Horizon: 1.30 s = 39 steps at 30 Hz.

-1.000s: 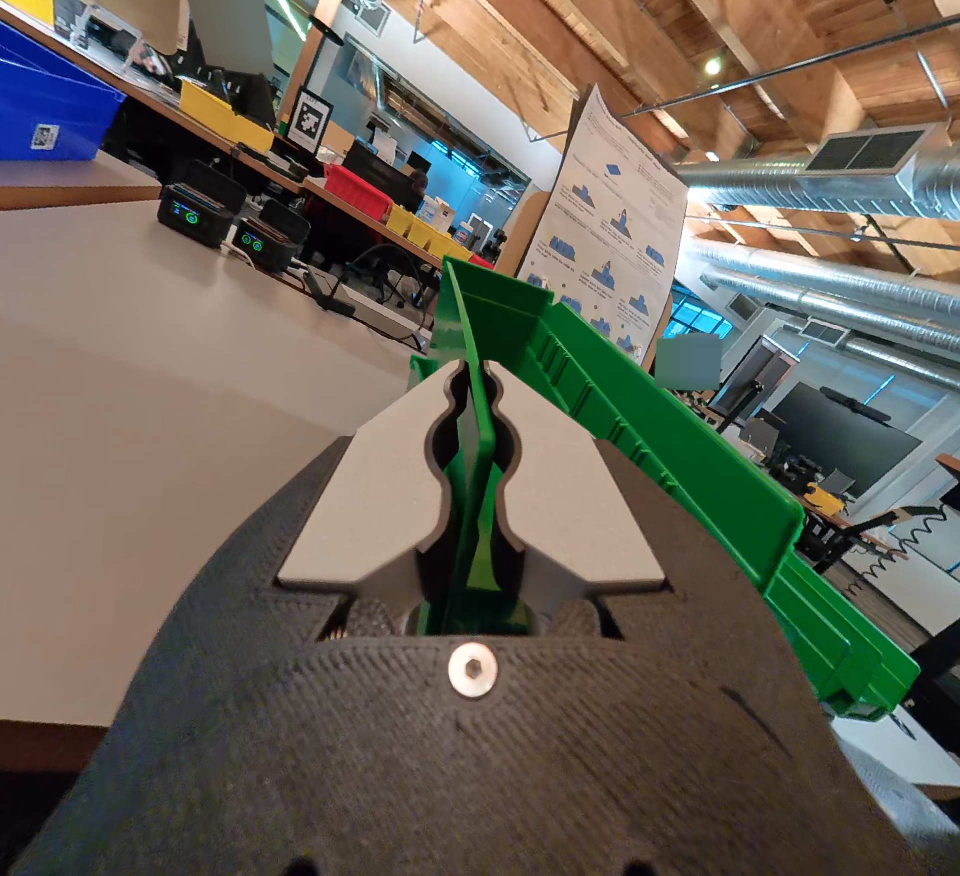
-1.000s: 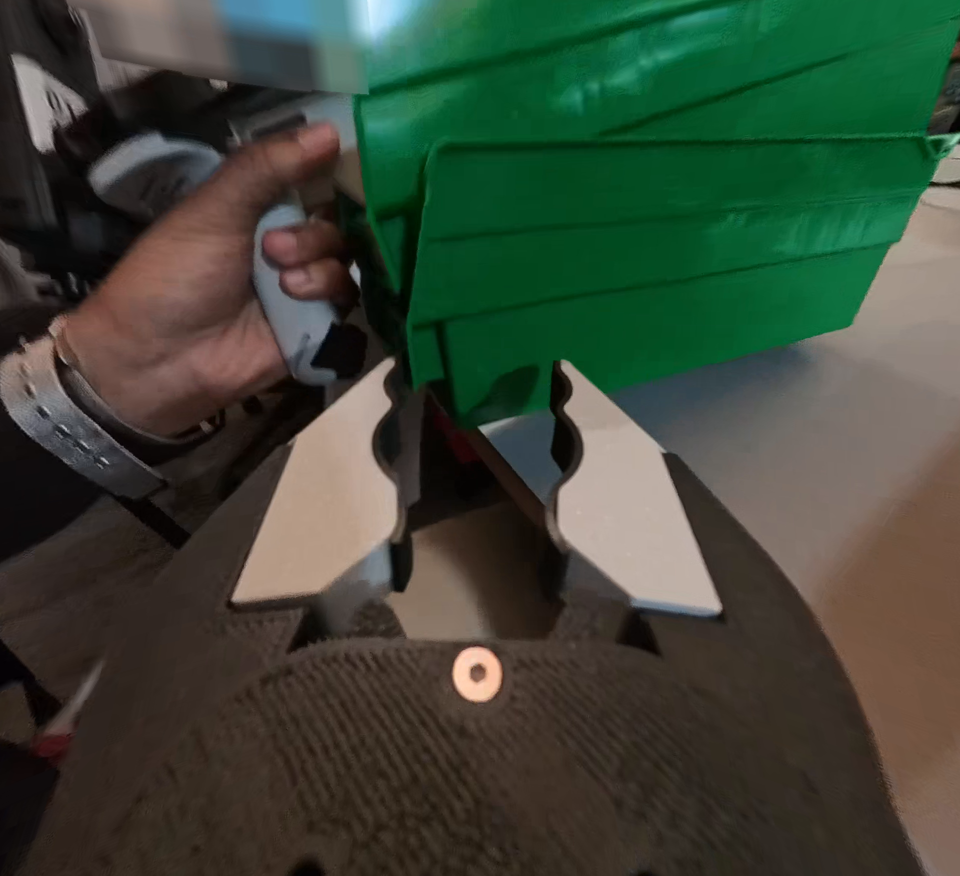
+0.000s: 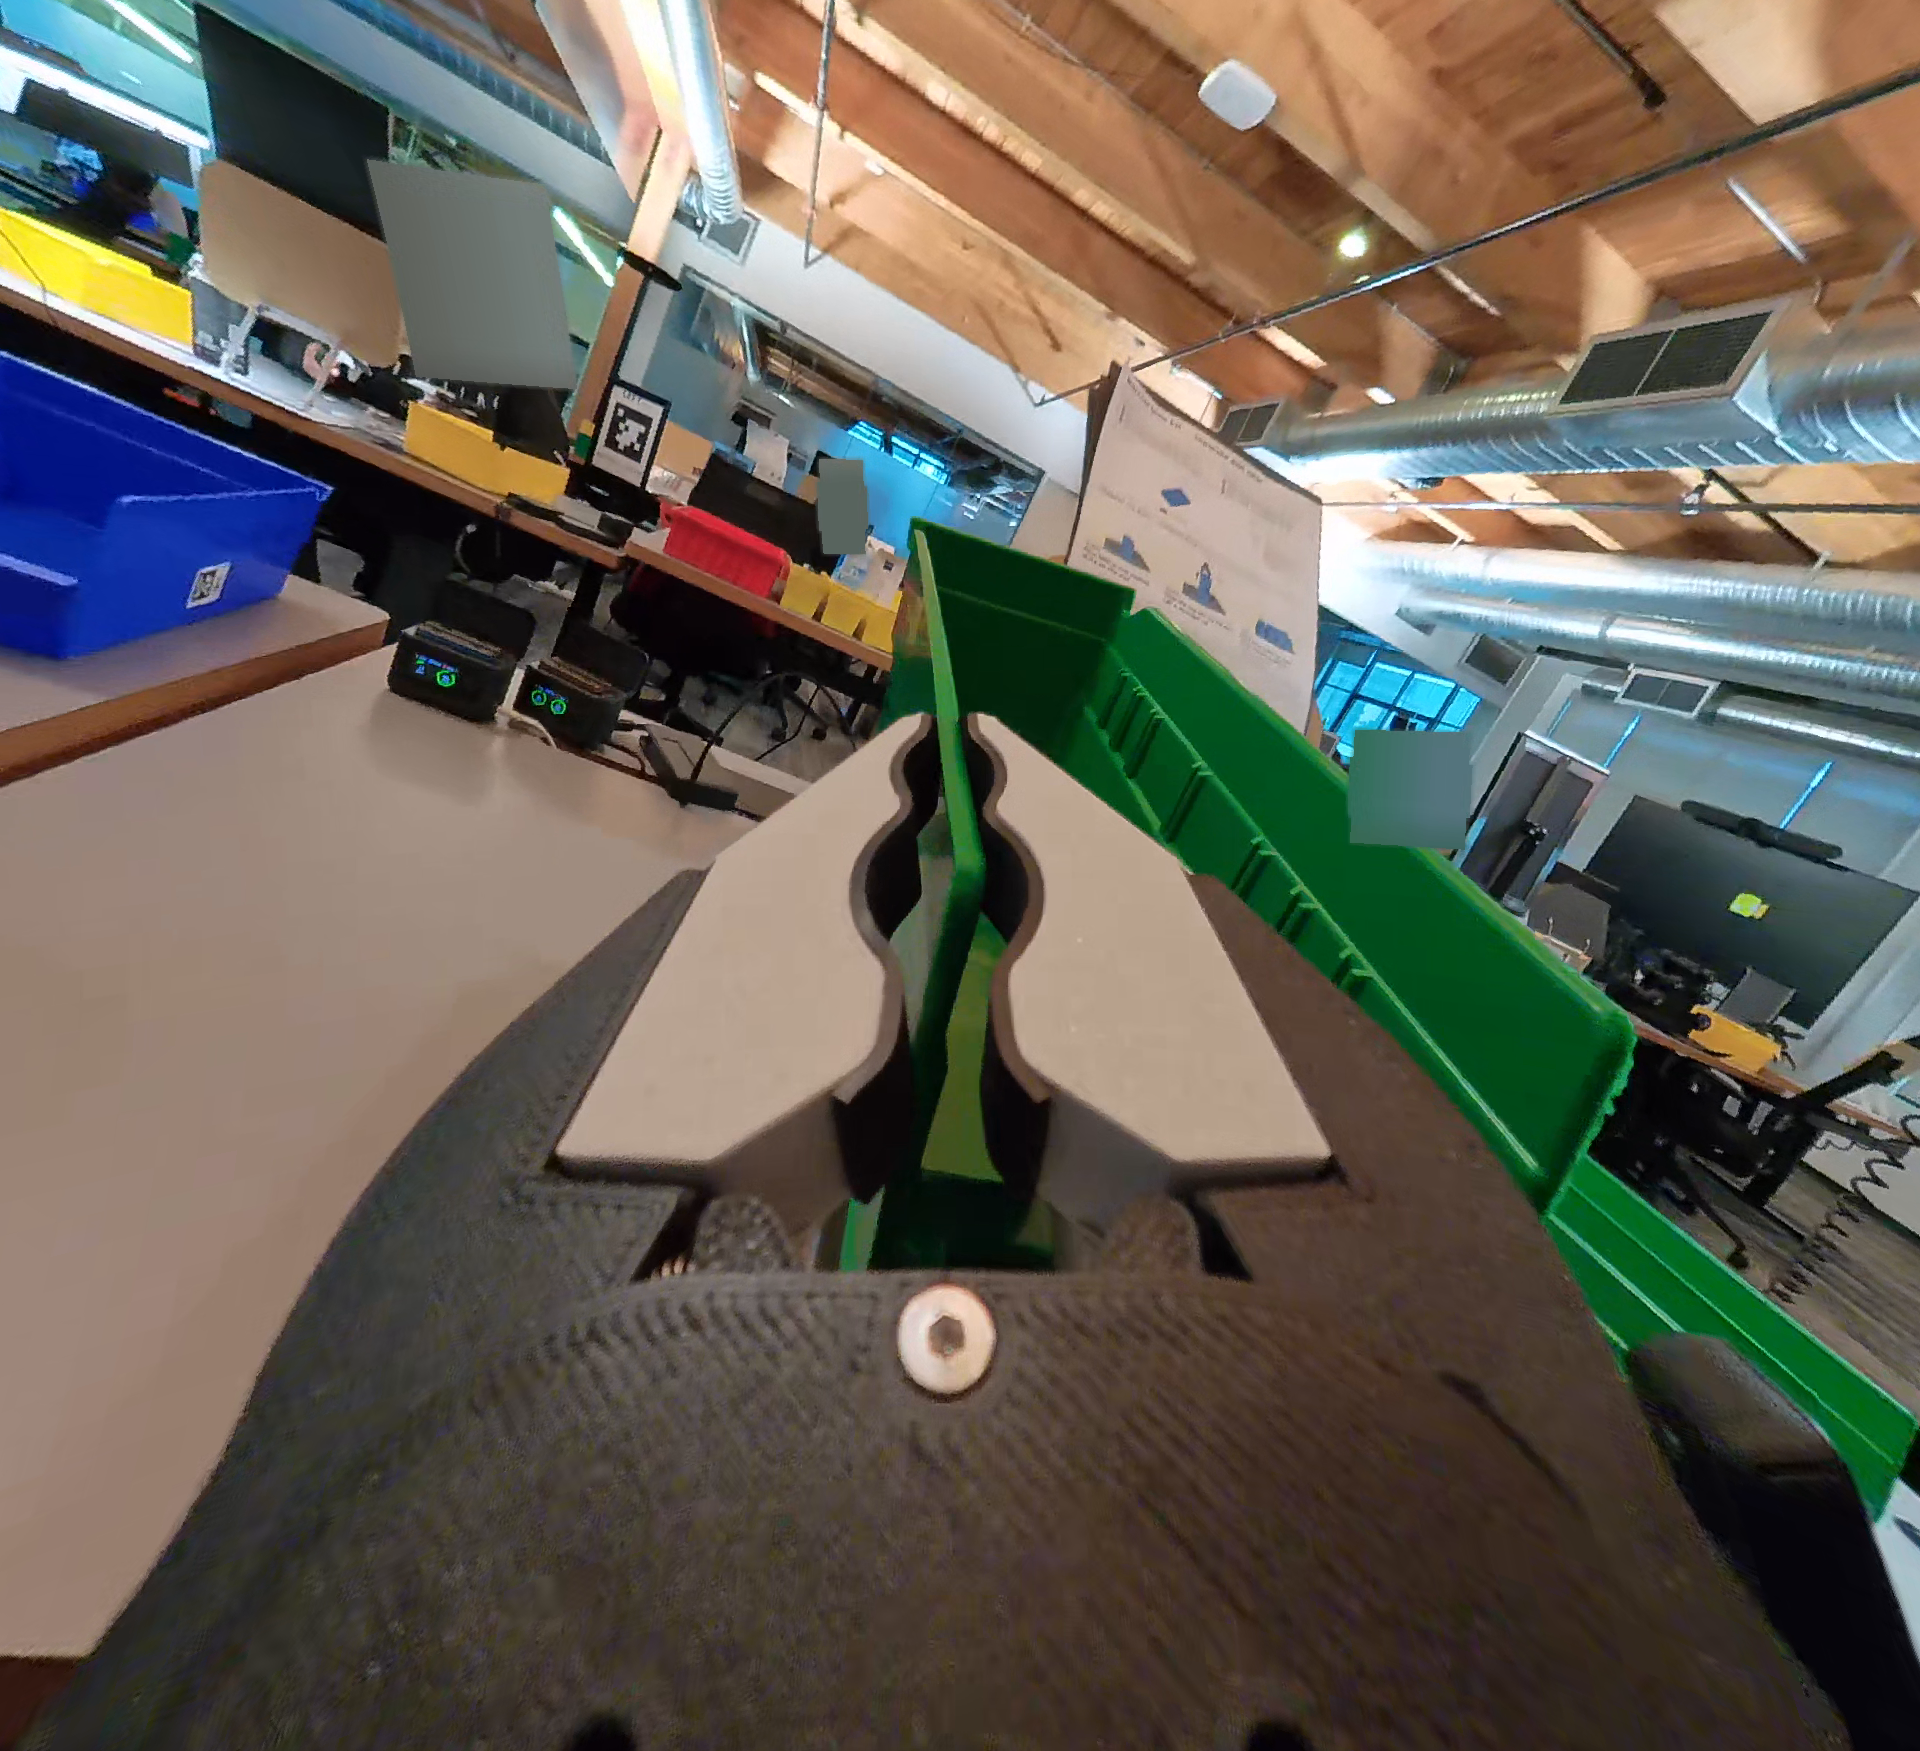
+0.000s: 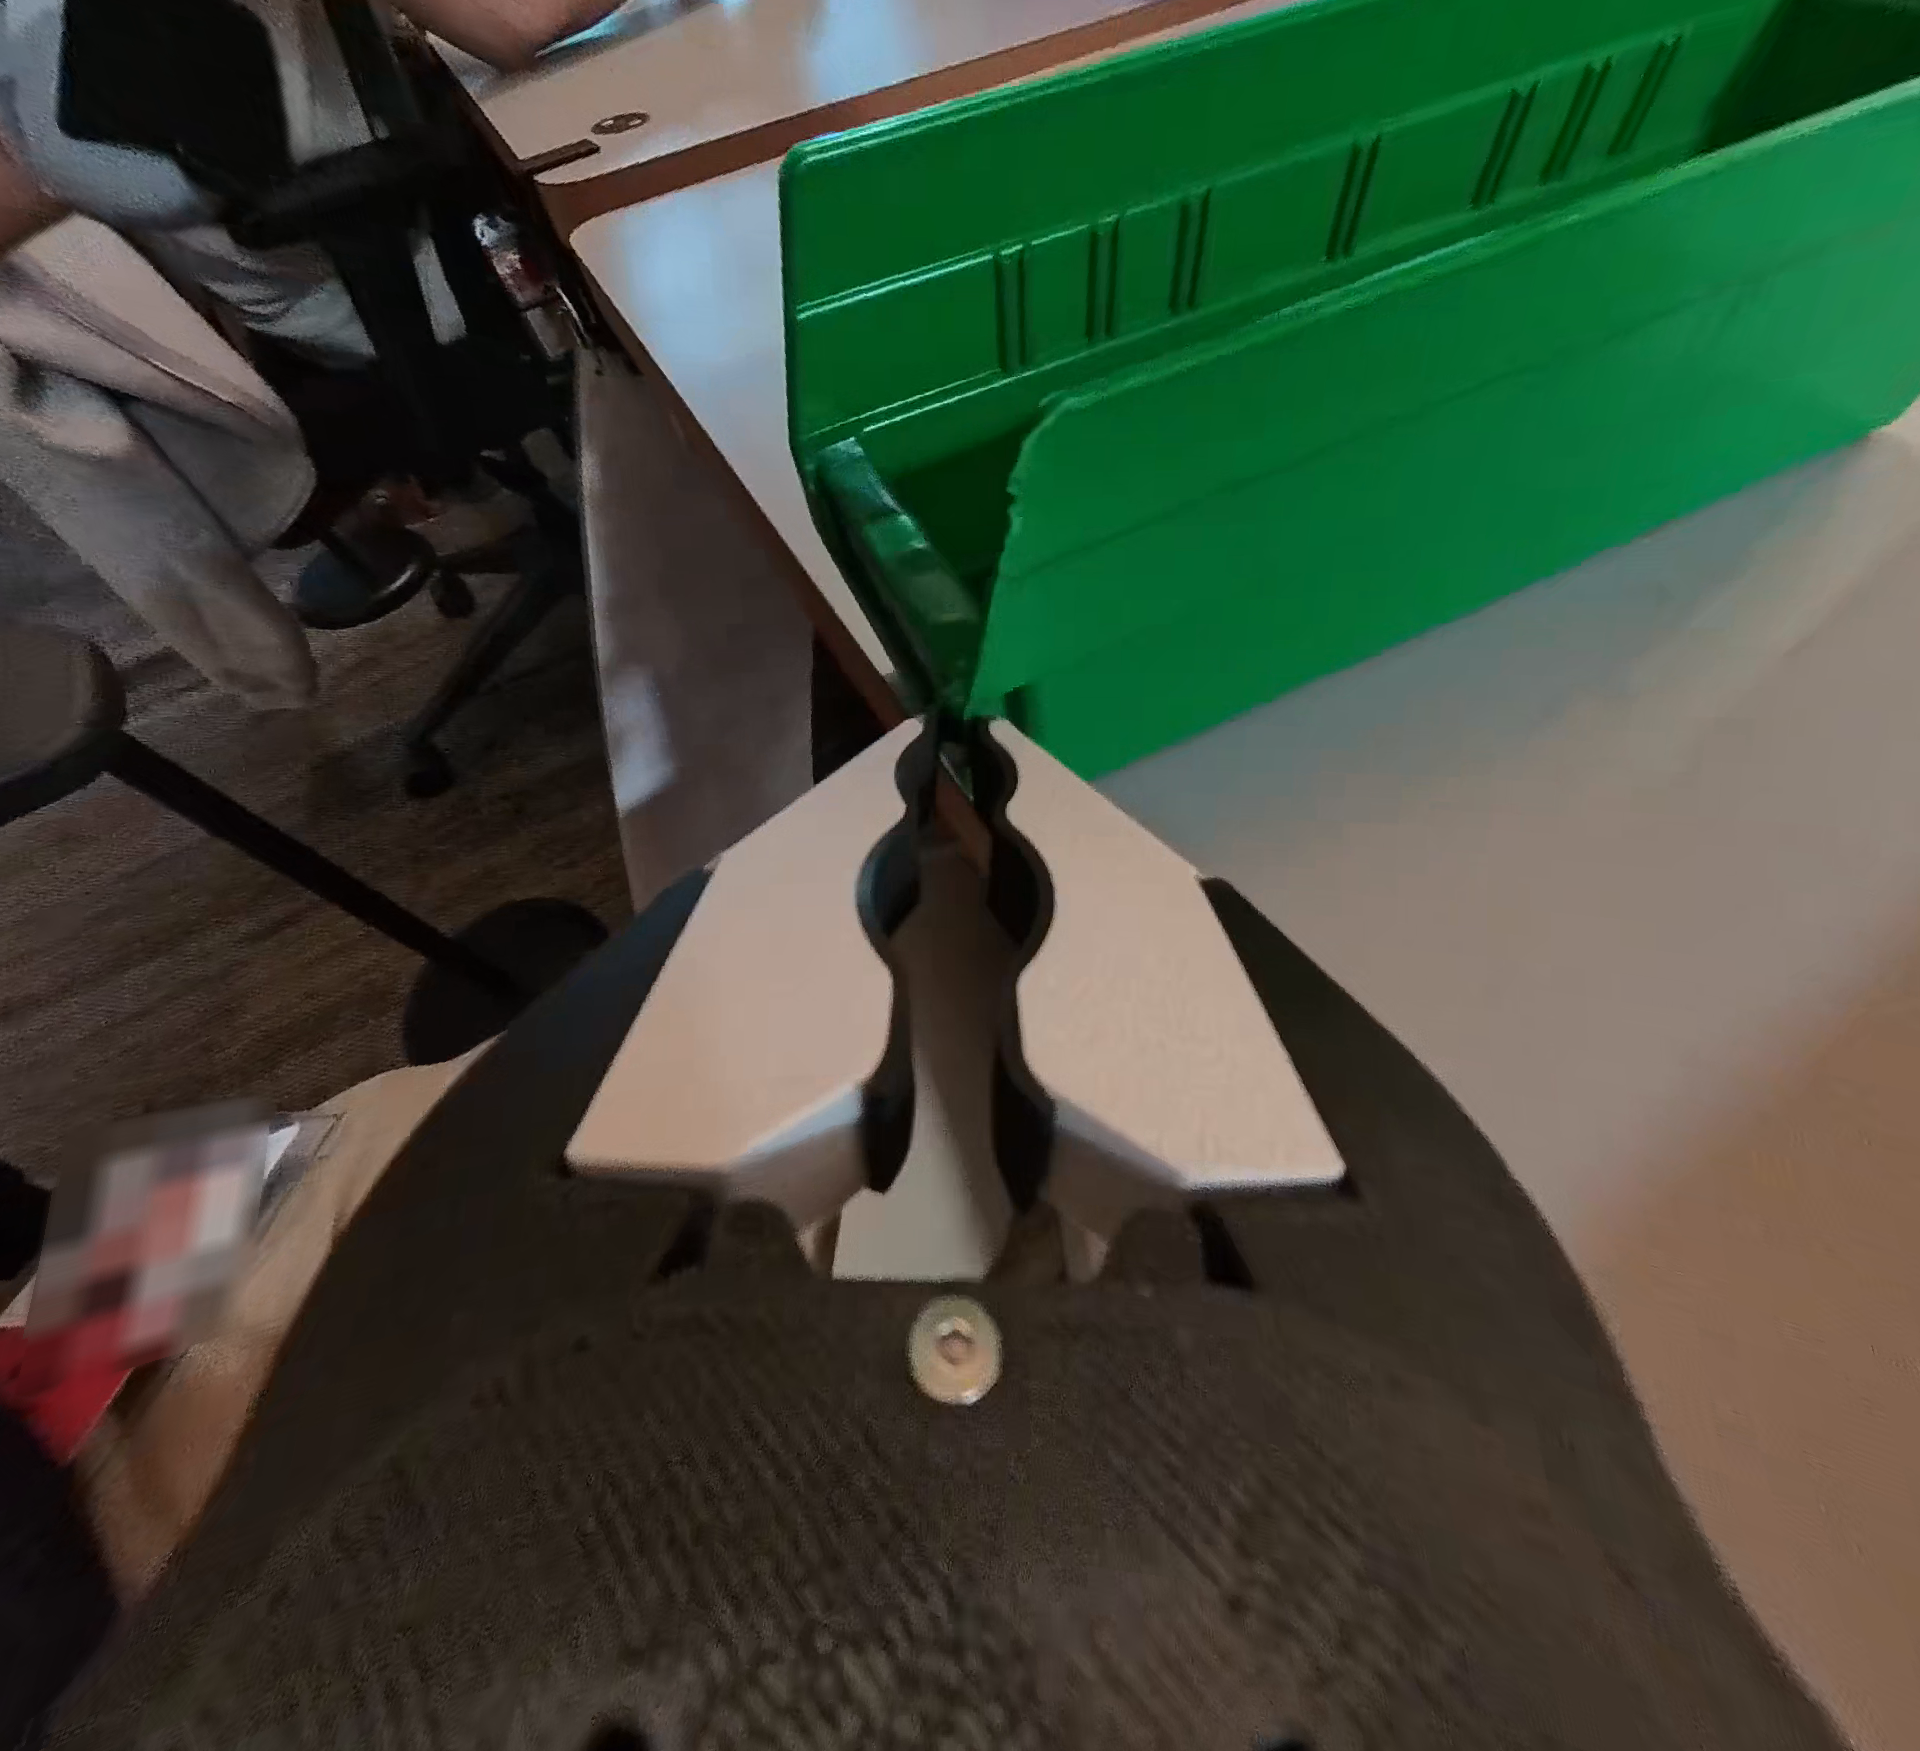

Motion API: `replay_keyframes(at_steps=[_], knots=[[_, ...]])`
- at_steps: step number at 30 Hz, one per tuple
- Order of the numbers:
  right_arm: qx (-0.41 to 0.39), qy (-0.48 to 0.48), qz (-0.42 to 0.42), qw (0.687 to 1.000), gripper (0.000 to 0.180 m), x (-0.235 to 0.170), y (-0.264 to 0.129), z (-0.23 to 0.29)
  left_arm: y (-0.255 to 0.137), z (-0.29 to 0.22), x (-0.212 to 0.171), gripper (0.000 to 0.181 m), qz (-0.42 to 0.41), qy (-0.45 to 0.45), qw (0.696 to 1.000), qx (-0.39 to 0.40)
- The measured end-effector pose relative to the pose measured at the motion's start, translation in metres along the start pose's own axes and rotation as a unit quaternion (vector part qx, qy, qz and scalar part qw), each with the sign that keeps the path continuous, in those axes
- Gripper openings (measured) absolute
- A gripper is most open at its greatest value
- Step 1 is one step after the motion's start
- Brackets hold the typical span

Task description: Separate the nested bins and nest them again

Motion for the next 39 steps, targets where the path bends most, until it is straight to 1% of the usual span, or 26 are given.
replay_keyframes(at_steps=[3,7,12,14,16,17,19,21,22,24,25,26,27,28,29,31,32,34,36,39], knots=[[0.025,-0.016,0.009,1.000,0.003,0.001,0.000,-0.003,-0.002,-0.005,0.001,0.000,0.005,-0.009,1.000,-0.011],[0.043,-0.015,0.025,0.999,0.003,0.003,-0.003,-0.008,-0.004,-0.014,-0.006,0.000,0.024,-0.024,0.999,-0.030],[0.029,-0.007,0.041,0.999,0.006,0.004,-0.013,-0.013,-0.007,-0.032,-0.018,0.000,0.048,-0.036,0.997,-0.053],[0.014,-0.018,0.046,0.999,0.007,0.003,-0.016,-0.014,-0.008,-0.040,-0.023,0.000,0.058,-0.041,0.995,-0.066],[-0.015,-0.024,0.065,0.997,0.026,0.003,-0.023,-0.015,-0.008,-0.051,-0.029,0.000,0.069,-0.052,0.993,-0.078],[-0.029,-0.018,0.064,0.997,0.029,0.005,-0.031,-0.015,-0.009,-0.058,-0.032,0.000,0.075,-0.057,0.992,-0.086],[-0.051,-0.002,0.034,0.998,0.038,0.011,-0.056,-0.013,-0.009,-0.074,-0.039,0.000,0.085,-0.054,0.990,-0.104],[-0.099,0.011,-0.005,0.995,0.042,0.015,-0.090,-0.015,-0.006,-0.091,-0.048,0.000,0.091,-0.044,0.988,-0.117],[-0.135,0.015,-0.034,0.990,0.041,0.015,-0.110,-0.017,-0.005,-0.098,-0.052,0.000,0.090,-0.044,0.987,-0.122],[-0.192,0.017,-0.120,0.974,0.045,0.016,-0.152,-0.015,-0.002,-0.112,-0.061,0.000,0.083,-0.029,0.988,-0.126],[-0.199,0.015,-0.176,0.964,0.046,0.017,-0.171,-0.009,-0.002,-0.118,-0.066,0.000,0.074,-0.013,0.989,-0.125],[-0.180,0.011,-0.240,0.954,0.048,0.020,-0.186,0.000,-0.002,-0.123,-0.071,0.000,0.065,0.006,0.990,-0.121],[-0.145,-0.002,-0.301,0.943,0.054,0.024,-0.197,0.013,-0.002,-0.128,-0.076,0.000,0.056,0.024,0.991,-0.116],[-0.125,-0.021,-0.336,0.933,0.052,0.028,-0.204,0.025,-0.003,-0.132,-0.082,0.000,0.052,0.038,0.992,-0.110],[-0.127,-0.038,-0.338,0.932,0.055,0.032,-0.203,0.033,-0.004,-0.135,-0.088,0.000,0.051,0.049,0.992,-0.105],[-0.142,-0.047,-0.295,0.944,0.073,0.034,-0.190,0.041,-0.009,-0.142,-0.099,0.001,0.056,0.057,0.992,-0.097],[-0.145,-0.042,-0.280,0.948,0.077,0.033,-0.182,0.042,-0.014,-0.146,-0.106,0.000,0.058,0.061,0.992,-0.094],[-0.155,-0.026,-0.266,0.951,0.074,0.027,-0.173,0.041,-0.027,-0.154,-0.120,0.000,0.064,0.063,0.991,-0.101],[-0.205,-0.018,-0.274,0.940,0.038,0.019,-0.177,0.037,-0.037,-0.154,-0.132,0.001,0.071,0.042,0.993,-0.083],[-0.224,-0.043,-0.244,0.942,0.030,0.014,-0.179,0.036,-0.041,-0.152,-0.138,0.005,0.090,0.035,0.990,-0.103]])
Point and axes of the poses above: each gripper's, where its closed fingertips meet, y out along the fingers, x out of its top, z = x × y across the jaws, the point moved 10 cm from there along -y, back along the fingers, and after that the axes turned 9 degrees about x, right-handed, at the moved point
